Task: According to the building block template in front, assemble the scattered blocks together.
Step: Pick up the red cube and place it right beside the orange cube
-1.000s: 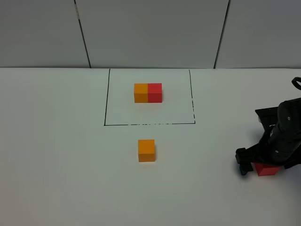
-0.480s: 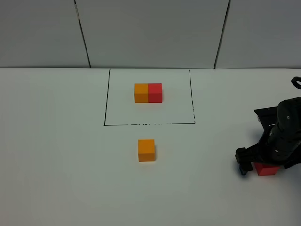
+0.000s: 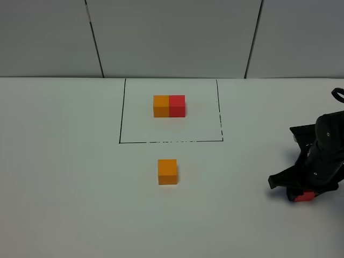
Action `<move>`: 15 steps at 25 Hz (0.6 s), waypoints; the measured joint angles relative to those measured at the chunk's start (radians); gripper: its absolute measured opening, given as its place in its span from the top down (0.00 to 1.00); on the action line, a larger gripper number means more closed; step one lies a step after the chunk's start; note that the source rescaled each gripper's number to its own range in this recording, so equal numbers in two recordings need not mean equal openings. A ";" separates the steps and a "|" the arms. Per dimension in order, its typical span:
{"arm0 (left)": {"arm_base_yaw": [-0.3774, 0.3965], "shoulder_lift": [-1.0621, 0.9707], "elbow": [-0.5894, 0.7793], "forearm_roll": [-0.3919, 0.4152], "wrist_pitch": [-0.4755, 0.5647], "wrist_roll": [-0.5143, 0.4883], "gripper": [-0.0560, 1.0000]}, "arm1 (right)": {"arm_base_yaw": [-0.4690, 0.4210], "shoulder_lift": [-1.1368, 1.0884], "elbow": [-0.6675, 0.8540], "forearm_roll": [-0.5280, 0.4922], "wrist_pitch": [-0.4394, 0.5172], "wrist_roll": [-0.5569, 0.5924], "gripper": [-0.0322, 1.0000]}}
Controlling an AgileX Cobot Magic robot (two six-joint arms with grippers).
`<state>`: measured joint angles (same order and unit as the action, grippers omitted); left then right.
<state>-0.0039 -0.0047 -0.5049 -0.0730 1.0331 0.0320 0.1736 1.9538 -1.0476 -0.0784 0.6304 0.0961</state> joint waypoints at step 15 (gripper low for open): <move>0.000 0.000 0.000 0.000 0.000 0.000 0.05 | 0.046 -0.026 -0.006 -0.047 0.067 -0.476 0.96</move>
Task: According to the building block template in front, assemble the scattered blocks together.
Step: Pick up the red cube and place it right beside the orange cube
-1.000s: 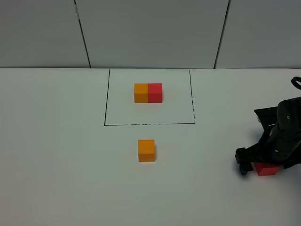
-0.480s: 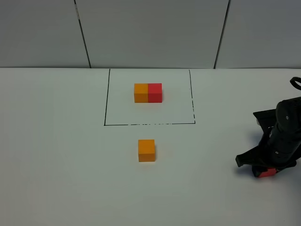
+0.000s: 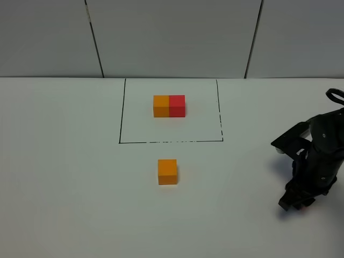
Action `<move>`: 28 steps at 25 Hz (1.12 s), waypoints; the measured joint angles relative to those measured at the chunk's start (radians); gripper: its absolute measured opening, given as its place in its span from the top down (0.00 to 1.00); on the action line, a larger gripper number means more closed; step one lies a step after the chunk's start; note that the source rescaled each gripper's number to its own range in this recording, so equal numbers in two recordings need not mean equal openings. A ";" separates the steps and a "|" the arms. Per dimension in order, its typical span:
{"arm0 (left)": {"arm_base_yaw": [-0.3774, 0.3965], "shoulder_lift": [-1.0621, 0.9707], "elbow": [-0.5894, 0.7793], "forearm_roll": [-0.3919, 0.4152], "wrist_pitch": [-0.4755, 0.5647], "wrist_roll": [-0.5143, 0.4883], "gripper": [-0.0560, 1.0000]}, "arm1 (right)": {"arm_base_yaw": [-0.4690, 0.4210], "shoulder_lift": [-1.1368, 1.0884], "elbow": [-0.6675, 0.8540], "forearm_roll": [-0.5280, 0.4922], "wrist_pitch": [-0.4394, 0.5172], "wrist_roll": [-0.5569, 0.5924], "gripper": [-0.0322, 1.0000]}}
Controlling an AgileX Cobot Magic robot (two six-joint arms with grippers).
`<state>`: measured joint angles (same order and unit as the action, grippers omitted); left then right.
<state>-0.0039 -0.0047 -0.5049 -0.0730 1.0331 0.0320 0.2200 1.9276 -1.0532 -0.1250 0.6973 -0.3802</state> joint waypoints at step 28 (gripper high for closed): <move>0.000 0.000 0.000 0.000 0.000 0.000 0.05 | 0.340 0.277 -0.640 0.053 0.431 -0.550 0.96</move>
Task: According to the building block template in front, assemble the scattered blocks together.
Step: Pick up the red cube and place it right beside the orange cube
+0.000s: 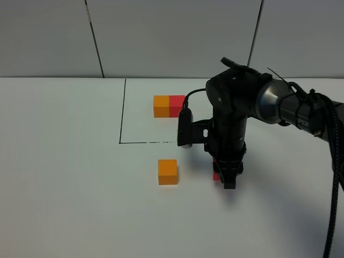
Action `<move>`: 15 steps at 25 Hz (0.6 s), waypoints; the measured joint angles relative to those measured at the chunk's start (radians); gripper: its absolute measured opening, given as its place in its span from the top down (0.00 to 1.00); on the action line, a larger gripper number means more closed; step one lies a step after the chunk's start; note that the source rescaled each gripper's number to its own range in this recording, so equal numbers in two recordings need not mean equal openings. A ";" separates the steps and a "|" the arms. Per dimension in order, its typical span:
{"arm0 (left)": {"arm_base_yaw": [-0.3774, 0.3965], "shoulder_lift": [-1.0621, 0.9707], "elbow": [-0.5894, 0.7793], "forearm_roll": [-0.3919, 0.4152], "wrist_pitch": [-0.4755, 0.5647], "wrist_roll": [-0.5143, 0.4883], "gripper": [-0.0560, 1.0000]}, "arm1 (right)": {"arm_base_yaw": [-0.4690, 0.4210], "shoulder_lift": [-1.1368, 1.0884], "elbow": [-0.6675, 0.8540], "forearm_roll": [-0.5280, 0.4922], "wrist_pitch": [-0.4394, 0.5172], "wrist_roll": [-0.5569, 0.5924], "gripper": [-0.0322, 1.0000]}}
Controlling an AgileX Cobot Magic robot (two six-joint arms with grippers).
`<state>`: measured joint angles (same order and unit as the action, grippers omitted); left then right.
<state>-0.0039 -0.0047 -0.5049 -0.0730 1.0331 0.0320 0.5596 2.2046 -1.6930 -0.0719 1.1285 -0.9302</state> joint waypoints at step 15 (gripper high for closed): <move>0.000 0.000 0.000 0.000 0.000 0.000 0.05 | 0.046 0.139 -0.146 0.016 -0.001 0.079 0.96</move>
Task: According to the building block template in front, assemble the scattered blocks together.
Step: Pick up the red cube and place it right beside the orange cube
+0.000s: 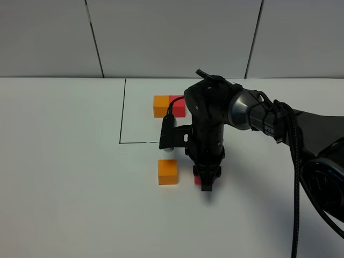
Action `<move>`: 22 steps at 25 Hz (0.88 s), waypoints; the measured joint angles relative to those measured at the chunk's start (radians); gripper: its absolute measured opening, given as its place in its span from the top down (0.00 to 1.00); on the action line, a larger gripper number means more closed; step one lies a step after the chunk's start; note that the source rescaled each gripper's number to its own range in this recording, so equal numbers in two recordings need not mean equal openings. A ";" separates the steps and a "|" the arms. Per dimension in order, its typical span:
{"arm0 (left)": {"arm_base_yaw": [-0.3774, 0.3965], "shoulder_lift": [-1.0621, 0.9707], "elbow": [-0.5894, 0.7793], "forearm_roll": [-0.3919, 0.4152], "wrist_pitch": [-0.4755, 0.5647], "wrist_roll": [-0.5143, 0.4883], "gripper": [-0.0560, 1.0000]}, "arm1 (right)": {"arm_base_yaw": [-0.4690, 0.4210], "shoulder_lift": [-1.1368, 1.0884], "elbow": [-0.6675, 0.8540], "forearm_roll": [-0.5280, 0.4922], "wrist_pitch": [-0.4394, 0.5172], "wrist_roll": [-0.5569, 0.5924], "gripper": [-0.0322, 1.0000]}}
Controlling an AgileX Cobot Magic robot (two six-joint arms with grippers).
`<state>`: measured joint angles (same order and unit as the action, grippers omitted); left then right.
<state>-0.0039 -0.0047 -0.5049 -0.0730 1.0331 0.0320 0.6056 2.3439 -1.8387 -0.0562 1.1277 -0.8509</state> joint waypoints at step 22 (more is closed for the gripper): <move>0.000 0.000 0.000 0.000 0.000 0.000 0.05 | 0.013 0.039 -0.044 -0.012 0.007 0.035 0.96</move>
<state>-0.0039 -0.0047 -0.5049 -0.0730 1.0331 0.0320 0.6191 2.3825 -1.8823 -0.0681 1.1345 -0.8162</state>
